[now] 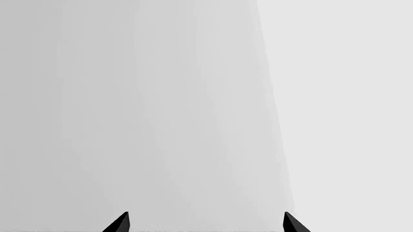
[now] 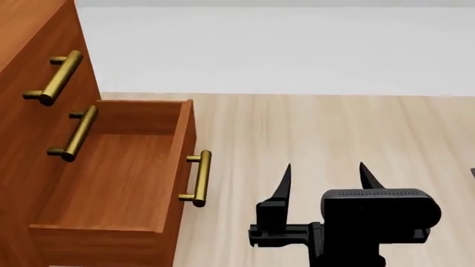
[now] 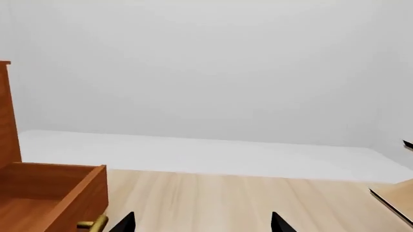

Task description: Put the wine bottle in the bottom drawer of the cabinet.

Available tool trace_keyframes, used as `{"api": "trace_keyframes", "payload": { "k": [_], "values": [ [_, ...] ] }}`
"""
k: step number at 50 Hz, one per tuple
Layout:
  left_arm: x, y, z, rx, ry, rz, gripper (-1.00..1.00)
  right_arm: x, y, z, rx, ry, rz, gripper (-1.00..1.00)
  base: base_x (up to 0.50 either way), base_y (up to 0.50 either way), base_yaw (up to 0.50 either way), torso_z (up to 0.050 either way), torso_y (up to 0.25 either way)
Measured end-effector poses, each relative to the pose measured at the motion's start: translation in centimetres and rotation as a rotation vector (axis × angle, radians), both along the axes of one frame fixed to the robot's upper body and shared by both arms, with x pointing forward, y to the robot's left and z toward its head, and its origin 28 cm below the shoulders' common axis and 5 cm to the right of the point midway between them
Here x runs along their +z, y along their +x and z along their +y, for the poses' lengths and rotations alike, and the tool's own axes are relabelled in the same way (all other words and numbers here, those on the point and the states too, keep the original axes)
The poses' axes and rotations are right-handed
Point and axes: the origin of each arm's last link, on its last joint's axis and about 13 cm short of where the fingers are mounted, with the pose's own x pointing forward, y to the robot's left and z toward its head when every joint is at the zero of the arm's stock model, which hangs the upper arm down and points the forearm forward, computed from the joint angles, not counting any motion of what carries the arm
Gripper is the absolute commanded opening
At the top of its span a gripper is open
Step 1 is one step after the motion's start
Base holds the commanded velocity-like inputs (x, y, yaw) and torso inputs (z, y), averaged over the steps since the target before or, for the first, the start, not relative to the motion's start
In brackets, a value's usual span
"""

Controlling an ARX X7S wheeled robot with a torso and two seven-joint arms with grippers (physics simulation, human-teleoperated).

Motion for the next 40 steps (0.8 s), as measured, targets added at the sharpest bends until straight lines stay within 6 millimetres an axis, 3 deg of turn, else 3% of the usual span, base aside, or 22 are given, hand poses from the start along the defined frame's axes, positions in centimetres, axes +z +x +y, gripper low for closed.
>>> {"api": "trace_keyframes", "payload": {
  "k": [29, 40],
  "values": [
    [-0.5, 0.0, 0.0, -0.003, 0.002, 0.012, 1.00, -0.2, 0.0, 0.0, 0.004, -0.003, 0.001, 1.00, 0.23, 0.00, 0.00, 0.000, 0.000],
    [-0.6, 0.1, 0.0, -0.008, 0.001, 0.017, 1.00, 0.3, -1.4, -0.4, -0.017, 0.035, -0.017, 1.00, 0.00, 0.00, 0.00, 0.000, 0.000]
  ]
}}
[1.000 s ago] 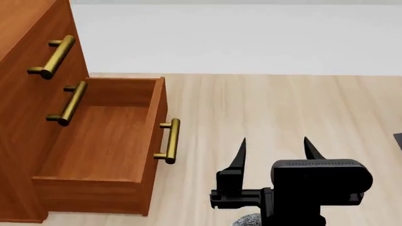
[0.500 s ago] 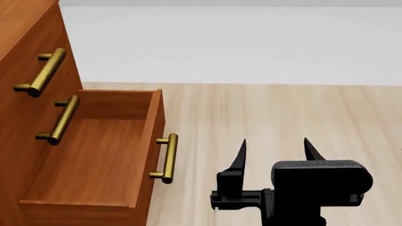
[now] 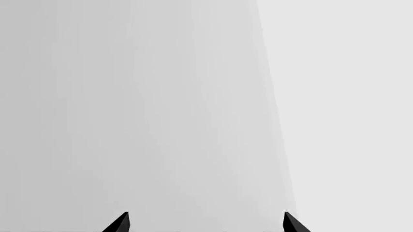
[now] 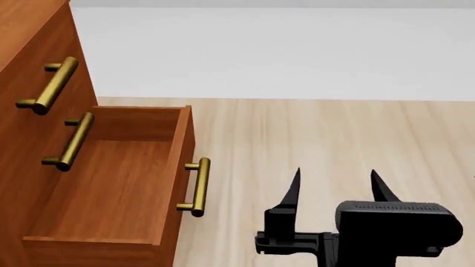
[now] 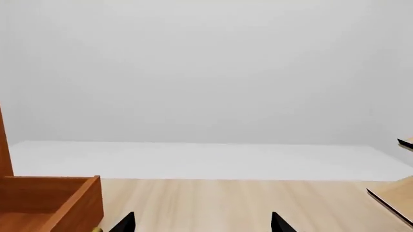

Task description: Put the wine bottle in the bottom drawer of the cabinet.

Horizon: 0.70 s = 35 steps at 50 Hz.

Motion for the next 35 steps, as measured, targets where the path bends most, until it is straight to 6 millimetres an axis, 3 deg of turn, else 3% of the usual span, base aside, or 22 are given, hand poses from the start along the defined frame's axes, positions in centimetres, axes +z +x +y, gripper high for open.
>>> {"api": "trace_keyframes", "payload": {
  "k": [16, 35],
  "values": [
    [0.0, 0.1, 0.0, -0.009, 0.000, 0.006, 1.00, 0.6, -3.6, -1.1, -0.044, 0.165, -0.020, 1.00, 0.00, 0.00, 0.00, 0.000, 0.000],
    [-0.1, 0.2, 0.0, -0.018, -0.001, 0.017, 1.00, 1.2, -6.9, -3.0, -0.105, 0.477, 0.044, 1.00, 0.00, 0.00, 0.00, 0.000, 0.000]
  ]
}}
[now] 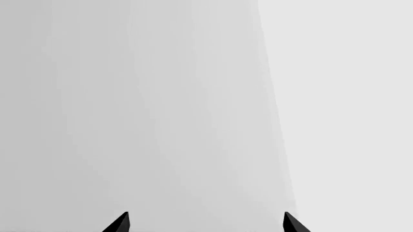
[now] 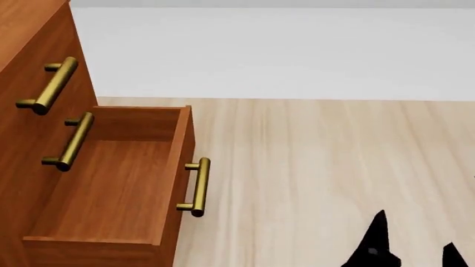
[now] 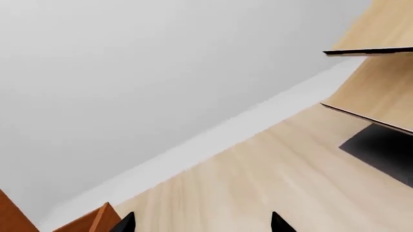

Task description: Put the wine bottle in the bottom drawer of the cabinet.

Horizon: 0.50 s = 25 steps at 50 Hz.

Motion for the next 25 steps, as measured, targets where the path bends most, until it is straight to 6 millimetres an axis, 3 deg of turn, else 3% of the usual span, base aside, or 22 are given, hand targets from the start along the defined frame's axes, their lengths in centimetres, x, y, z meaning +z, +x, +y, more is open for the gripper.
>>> {"api": "trace_keyframes", "payload": {
  "k": [25],
  "values": [
    [0.0, 0.2, 0.0, -0.023, -0.003, 0.012, 1.00, 1.1, -3.9, -2.7, -0.120, 0.114, 0.035, 1.00, 0.00, 0.00, 0.00, 0.000, 0.000]
  ]
}}
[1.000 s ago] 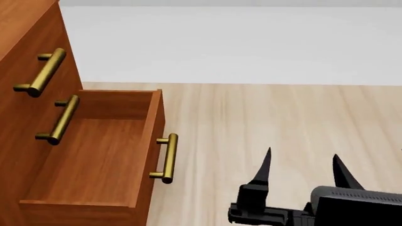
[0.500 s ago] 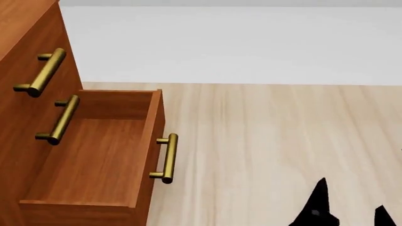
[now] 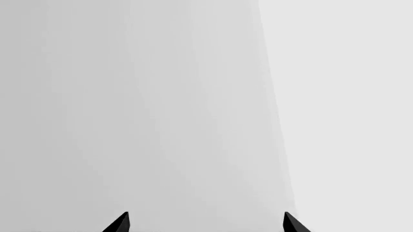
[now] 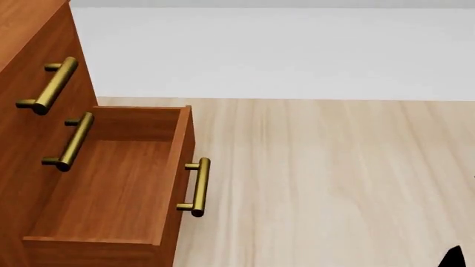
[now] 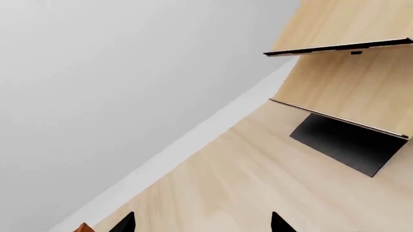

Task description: Put the wine bottle in the bottom drawer of the cabinet.

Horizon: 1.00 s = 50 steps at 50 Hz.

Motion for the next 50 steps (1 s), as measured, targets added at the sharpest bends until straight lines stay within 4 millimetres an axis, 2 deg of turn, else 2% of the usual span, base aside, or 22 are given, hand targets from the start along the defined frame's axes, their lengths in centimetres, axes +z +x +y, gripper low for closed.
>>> {"api": "trace_keyframes", "payload": {
  "k": [50],
  "values": [
    [0.4, 0.0, -0.4, -0.013, 0.000, 0.019, 1.00, 0.7, -5.1, -3.3, -0.255, -0.077, 0.081, 1.00, 0.00, 0.00, 0.00, 0.000, 0.000]
  ]
}}
